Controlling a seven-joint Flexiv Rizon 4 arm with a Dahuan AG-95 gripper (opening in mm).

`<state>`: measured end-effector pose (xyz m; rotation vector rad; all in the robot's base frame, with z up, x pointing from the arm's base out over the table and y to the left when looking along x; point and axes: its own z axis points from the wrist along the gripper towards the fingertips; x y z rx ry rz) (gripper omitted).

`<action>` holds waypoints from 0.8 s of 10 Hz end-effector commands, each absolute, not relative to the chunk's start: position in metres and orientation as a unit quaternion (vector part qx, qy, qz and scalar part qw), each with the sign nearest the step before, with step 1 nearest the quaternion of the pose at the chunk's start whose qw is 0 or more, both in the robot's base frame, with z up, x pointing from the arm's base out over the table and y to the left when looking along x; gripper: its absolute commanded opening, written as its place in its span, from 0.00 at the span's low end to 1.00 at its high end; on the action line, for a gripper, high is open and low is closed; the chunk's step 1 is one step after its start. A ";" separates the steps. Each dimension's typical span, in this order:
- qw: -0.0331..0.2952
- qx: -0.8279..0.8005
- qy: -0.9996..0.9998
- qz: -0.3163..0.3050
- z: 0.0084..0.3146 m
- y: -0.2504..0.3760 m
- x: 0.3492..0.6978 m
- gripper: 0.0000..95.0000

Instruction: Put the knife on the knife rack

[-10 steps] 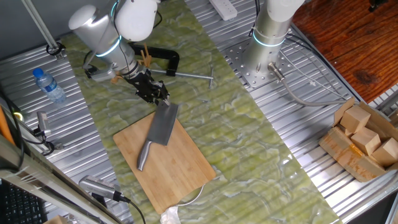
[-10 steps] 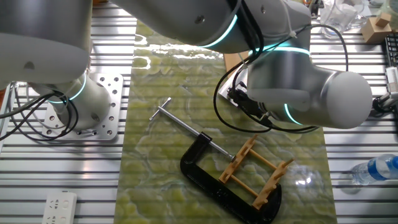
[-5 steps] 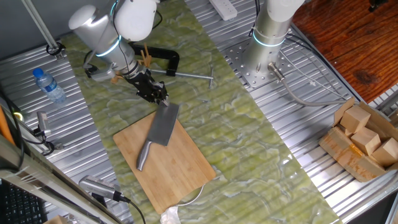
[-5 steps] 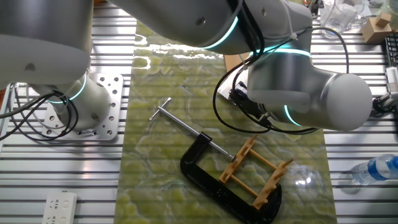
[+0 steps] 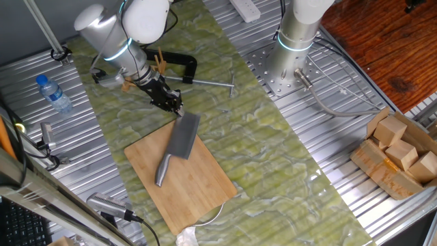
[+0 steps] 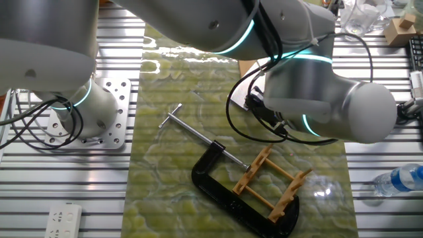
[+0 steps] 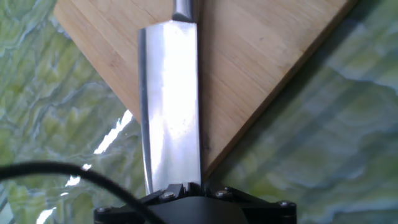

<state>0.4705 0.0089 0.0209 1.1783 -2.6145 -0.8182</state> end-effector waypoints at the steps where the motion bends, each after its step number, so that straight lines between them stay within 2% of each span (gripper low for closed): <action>1: 0.082 0.391 -0.875 -0.274 0.022 0.009 0.472 0.00; 8: 0.095 0.391 -0.879 -0.256 0.035 0.009 0.482 0.00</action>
